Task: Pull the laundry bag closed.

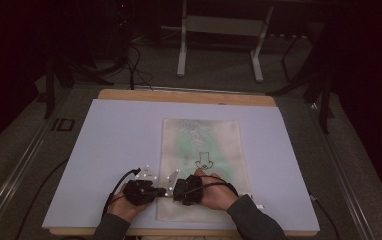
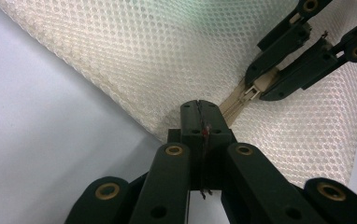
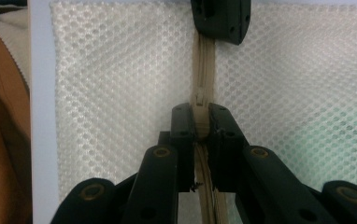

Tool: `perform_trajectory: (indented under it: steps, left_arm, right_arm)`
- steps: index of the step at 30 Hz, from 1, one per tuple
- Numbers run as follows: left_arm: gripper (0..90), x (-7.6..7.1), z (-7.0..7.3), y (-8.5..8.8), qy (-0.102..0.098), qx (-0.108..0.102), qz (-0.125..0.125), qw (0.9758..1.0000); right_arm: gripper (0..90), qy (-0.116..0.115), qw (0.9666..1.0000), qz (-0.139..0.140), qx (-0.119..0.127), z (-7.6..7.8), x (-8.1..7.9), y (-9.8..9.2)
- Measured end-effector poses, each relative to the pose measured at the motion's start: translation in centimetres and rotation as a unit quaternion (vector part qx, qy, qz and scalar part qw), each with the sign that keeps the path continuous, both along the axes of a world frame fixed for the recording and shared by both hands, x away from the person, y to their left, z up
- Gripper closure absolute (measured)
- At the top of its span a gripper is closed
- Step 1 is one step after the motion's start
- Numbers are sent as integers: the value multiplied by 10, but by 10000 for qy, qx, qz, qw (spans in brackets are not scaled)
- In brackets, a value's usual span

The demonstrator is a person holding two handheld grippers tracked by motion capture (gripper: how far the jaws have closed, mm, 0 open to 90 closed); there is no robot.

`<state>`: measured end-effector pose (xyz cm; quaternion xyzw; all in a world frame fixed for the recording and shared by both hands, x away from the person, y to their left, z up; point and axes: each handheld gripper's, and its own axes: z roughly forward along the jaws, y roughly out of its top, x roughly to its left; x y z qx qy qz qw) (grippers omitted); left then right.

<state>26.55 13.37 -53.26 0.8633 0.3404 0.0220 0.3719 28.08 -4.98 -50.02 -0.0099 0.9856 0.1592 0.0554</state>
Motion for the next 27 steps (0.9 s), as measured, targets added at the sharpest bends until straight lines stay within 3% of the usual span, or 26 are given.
perform_trajectory:
  steps: [27]
  left_arm:
    - [896,0,0,0,6,6,24,10000]
  right_arm:
    - [823,-58,9999,-53,-93,6,-3,-18]
